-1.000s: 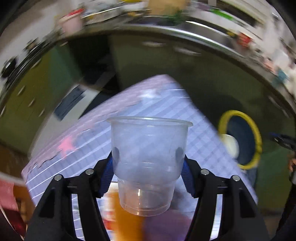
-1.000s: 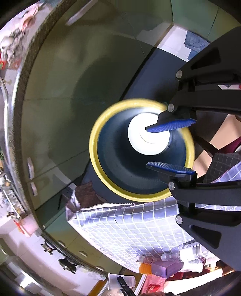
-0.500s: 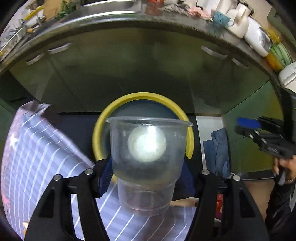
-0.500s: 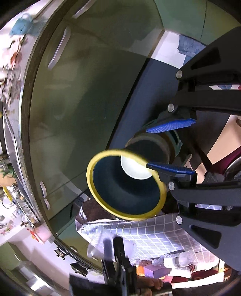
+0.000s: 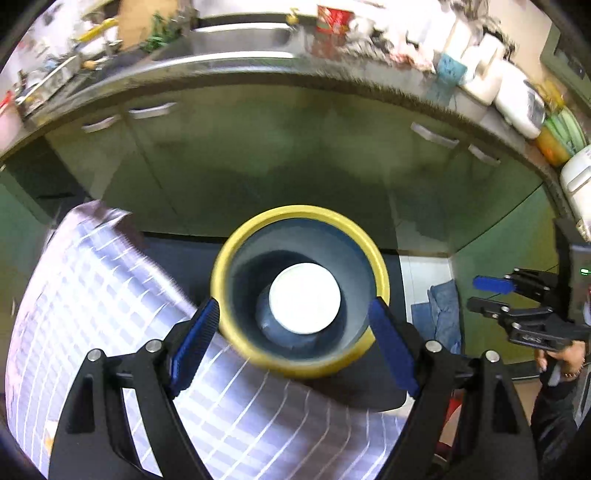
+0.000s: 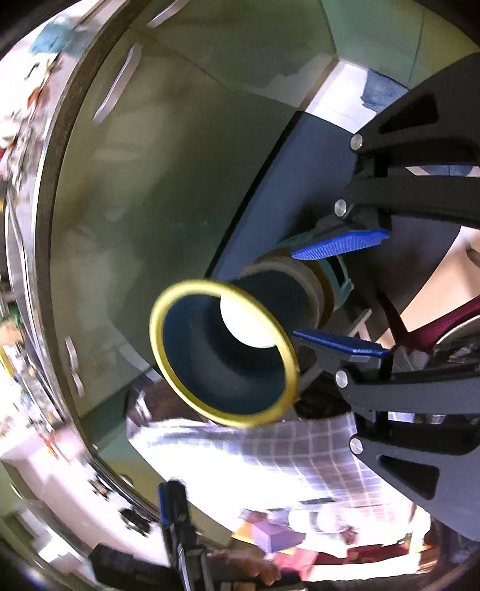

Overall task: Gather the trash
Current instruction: 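Move the plastic cup over the yellow bin and open the left gripper, then grasp the clear water bottle with the right gripper and lift it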

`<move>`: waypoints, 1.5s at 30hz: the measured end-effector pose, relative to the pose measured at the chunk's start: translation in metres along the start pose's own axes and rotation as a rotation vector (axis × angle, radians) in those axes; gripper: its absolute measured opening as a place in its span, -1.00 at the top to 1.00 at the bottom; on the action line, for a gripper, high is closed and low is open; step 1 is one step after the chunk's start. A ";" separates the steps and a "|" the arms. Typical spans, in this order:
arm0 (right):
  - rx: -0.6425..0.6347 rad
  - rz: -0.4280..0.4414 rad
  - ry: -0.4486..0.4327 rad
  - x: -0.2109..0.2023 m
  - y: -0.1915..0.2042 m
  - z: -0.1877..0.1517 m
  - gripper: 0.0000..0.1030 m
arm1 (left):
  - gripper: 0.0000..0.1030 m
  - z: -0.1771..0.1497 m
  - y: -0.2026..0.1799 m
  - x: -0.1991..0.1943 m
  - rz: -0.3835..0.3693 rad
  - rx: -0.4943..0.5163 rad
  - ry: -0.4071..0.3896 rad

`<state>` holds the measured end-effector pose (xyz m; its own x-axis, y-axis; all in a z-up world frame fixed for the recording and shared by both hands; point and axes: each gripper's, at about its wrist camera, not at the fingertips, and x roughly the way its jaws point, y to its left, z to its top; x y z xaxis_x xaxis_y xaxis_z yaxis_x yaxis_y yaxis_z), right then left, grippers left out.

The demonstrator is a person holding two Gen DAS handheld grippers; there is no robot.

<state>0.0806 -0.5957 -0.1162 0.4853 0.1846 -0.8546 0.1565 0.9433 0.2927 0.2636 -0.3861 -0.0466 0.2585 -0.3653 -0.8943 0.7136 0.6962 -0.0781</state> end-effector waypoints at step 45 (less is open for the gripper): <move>-0.812 0.088 0.558 0.178 0.432 -0.040 -0.27 | -0.67 -0.329 0.127 -0.216 0.187 -0.407 -0.222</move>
<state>0.2002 -0.1445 -0.1587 -0.0407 0.1695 -0.9847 -0.5998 0.7841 0.1597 0.0837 -0.0152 -0.0083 0.5221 -0.3032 -0.7972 0.3408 0.9310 -0.1308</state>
